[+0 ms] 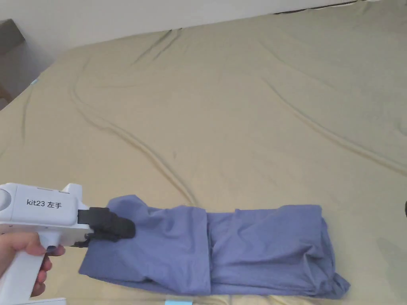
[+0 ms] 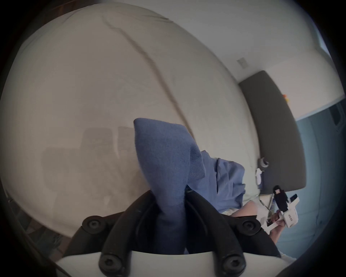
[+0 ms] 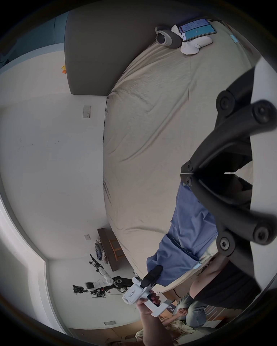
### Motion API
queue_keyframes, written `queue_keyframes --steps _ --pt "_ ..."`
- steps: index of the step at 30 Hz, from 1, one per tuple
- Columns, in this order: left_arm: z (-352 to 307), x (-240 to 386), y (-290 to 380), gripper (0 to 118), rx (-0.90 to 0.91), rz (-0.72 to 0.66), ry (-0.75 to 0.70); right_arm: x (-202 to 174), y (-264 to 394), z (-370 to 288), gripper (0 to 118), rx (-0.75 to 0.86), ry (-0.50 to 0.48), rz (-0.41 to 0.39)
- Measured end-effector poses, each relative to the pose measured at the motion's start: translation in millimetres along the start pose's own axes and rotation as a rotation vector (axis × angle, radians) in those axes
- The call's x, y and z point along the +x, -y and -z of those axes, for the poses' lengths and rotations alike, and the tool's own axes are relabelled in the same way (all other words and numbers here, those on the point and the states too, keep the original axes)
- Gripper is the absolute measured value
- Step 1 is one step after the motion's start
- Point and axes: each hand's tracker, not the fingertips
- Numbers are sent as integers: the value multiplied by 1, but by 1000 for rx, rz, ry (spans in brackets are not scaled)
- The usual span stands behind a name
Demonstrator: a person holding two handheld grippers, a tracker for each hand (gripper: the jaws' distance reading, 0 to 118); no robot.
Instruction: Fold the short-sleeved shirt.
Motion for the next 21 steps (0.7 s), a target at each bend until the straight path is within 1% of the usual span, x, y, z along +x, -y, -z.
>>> queue_keyframes --steps 1,2,3,6,7,8,9,10,12,14,15,17,20,21 --pt "-5 7 0 11 0 -5 -25 0 0 -1 0 3 -9 0" --pt "-9 24 2 11 3 33 -77 -1 0 -2 0 6 -13 -2" --pt "-13 43 5 11 8 71 -75 -1 0 -3 0 8 -18 -3" --pt "-16 99 6 11 -3 103 -84 -3 2 -4 0 9 -42 -8" --pt "-13 119 10 11 -11 155 -106 -3 2 -4 0 5 -51 -5" --pt "-10 139 12 12 -9 210 -134 -3 2 -4 0 -6 -70 22" --pt "-5 160 16 12 -16 251 -150 -2 1 -4 0 -12 -99 70" --pt "3 178 20 12 -23 276 -152 -1 1 -5 0 -7 -122 90" --pt "21 205 22 12 -51 306 -161 -1 0 -9 0 7 -104 68" --pt "49 231 28 12 -69 327 -194 1 1 -13 0 36 -52 -12" --pt "74 266 33 12 -10 219 273 4 2 -15 0 36 -38 -24" --pt "105 279 38 12 -44 221 262 11 6 -18 0 35 -35 -8" --pt "156 298 48 13 -72 211 267 25 10 -24 0 35 -3 21" --pt "172 301 51 17 -83 209 267 30 12 -26 0 36 9 22"
